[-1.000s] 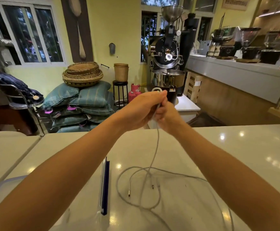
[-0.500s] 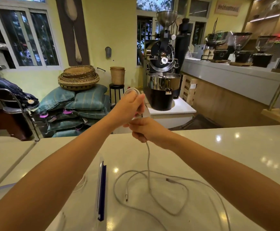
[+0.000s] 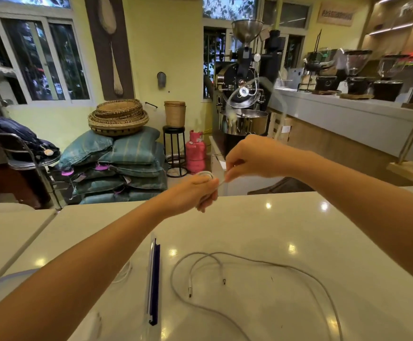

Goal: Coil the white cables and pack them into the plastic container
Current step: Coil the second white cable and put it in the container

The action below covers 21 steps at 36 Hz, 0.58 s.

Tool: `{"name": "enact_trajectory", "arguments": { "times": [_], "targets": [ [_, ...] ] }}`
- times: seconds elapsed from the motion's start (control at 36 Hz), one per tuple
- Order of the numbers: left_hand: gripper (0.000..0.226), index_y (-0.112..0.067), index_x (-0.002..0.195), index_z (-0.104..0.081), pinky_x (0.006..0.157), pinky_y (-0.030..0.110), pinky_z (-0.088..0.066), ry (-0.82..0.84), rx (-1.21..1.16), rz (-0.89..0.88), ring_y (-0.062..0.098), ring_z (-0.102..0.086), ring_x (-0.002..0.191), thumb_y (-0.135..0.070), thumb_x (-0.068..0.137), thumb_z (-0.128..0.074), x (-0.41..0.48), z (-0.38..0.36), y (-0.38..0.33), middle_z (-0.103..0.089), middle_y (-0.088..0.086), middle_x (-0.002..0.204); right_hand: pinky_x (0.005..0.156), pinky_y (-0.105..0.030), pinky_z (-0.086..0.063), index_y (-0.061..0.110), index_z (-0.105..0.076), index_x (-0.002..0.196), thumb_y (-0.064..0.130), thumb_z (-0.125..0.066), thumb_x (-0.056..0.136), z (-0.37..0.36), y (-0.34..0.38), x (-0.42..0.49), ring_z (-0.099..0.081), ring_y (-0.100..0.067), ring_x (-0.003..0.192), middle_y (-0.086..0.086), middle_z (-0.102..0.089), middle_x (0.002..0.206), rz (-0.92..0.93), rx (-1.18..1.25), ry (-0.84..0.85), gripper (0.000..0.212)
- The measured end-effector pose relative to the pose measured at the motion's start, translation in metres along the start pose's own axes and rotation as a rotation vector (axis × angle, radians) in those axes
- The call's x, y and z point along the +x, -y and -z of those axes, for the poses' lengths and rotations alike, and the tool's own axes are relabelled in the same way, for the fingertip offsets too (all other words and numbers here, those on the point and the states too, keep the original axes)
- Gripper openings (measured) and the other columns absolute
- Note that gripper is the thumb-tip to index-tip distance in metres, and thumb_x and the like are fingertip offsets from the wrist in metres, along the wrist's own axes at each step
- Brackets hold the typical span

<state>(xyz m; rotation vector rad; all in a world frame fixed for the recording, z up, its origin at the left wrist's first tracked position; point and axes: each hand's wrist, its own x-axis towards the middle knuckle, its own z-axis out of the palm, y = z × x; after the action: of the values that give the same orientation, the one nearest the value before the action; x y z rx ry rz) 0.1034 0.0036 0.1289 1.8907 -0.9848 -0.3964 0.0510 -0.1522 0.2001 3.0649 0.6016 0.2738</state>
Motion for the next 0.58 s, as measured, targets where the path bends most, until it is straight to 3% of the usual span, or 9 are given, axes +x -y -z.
{"name": "enact_trajectory", "arguments": {
  "times": [0.08,0.17,0.22,0.25,0.33,0.39,0.47,0.53,0.58],
  "targets": [
    [0.039,-0.011,0.065,-0.046,0.048,0.012,-0.038,0.113,-0.090,0.010,0.003,-0.039,0.042,-0.024,0.098,-0.028,-0.006,-0.003,-0.003,-0.044,-0.001,0.053,0.061,-0.021,-0.038,0.010,-0.068,0.095,0.035,-0.056,0.085,0.005,-0.003,0.000,-0.051,-0.013,0.069,-0.001,-0.058,0.078,0.082,-0.124,-0.074,0.030],
    [0.036,-0.010,0.064,-0.045,0.049,0.016,-0.040,0.138,-0.253,0.007,0.007,-0.041,0.044,-0.018,0.096,-0.031,-0.008,0.003,-0.008,-0.045,-0.009,0.045,0.073,-0.032,-0.052,0.002,-0.069,0.092,0.026,-0.058,0.084,0.003,-0.009,0.002,-0.062,-0.025,0.074,-0.014,-0.068,0.082,0.142,-0.004,-0.231,0.028],
    [0.035,-0.011,0.063,-0.045,0.050,0.017,-0.043,0.144,-0.356,-0.040,0.008,-0.042,0.045,-0.018,0.094,-0.032,-0.009,0.008,-0.013,-0.045,-0.009,0.046,0.072,-0.031,-0.052,-0.001,-0.070,0.089,0.019,-0.060,0.084,-0.002,-0.016,0.007,-0.063,-0.029,0.072,-0.022,-0.068,0.080,0.095,0.172,-0.361,0.024],
    [0.033,-0.012,0.062,-0.046,0.050,0.018,-0.044,0.152,-0.408,-0.064,0.008,-0.043,0.045,-0.020,0.091,-0.033,-0.009,0.011,-0.017,-0.045,-0.009,0.046,0.070,-0.023,-0.050,-0.003,-0.069,0.089,0.017,-0.059,0.084,-0.004,-0.018,0.009,-0.061,-0.025,0.071,-0.023,-0.068,0.081,0.045,0.287,-0.405,0.022],
    [0.037,-0.017,0.057,-0.051,0.049,0.020,-0.044,0.174,-0.543,-0.111,0.008,-0.043,0.042,-0.023,0.089,-0.033,-0.008,0.015,-0.029,-0.044,-0.007,0.045,0.056,-0.003,-0.042,-0.007,-0.067,0.091,0.010,-0.055,0.087,-0.014,-0.021,0.013,-0.052,0.004,0.054,-0.012,-0.066,0.068,-0.078,0.646,-0.484,0.022],
    [0.042,-0.020,0.054,-0.053,0.049,0.020,-0.043,0.174,-0.573,-0.158,0.008,-0.042,0.042,-0.024,0.090,-0.031,-0.004,0.014,-0.037,-0.044,-0.007,0.044,0.050,-0.005,-0.039,-0.004,-0.066,0.084,0.011,-0.051,0.089,-0.027,-0.018,0.018,-0.047,0.004,0.044,0.007,-0.058,0.051,-0.140,0.928,-0.530,0.021],
    [0.041,-0.018,0.056,-0.051,0.048,0.020,-0.043,0.144,-0.604,-0.200,0.008,-0.041,0.041,-0.026,0.091,-0.031,0.001,0.012,-0.049,-0.044,-0.008,0.044,0.044,-0.020,-0.037,0.020,-0.063,0.066,0.020,-0.051,0.089,-0.053,-0.007,0.028,-0.042,-0.010,0.044,-0.007,-0.049,0.054,-0.163,1.347,-0.521,0.027],
    [0.039,-0.015,0.060,-0.046,0.047,0.018,-0.041,0.082,-0.585,-0.202,0.008,-0.041,0.041,-0.027,0.094,-0.030,0.005,0.011,-0.054,-0.044,-0.008,0.043,0.036,-0.016,-0.035,0.019,-0.059,0.054,0.007,-0.043,0.093,-0.067,0.006,0.034,-0.043,-0.008,0.038,0.000,-0.050,0.045,-0.260,1.554,-0.477,0.044],
    [0.039,-0.013,0.062,-0.042,0.046,0.018,-0.039,0.023,-0.564,-0.194,0.007,-0.039,0.041,-0.026,0.096,-0.028,0.007,0.010,-0.058,-0.043,-0.008,0.042,0.037,-0.017,-0.030,0.016,-0.050,0.054,0.003,-0.033,0.094,-0.078,0.024,0.035,-0.038,-0.010,0.041,0.003,-0.046,0.044,-0.363,1.602,-0.389,0.046]
  ]
}}
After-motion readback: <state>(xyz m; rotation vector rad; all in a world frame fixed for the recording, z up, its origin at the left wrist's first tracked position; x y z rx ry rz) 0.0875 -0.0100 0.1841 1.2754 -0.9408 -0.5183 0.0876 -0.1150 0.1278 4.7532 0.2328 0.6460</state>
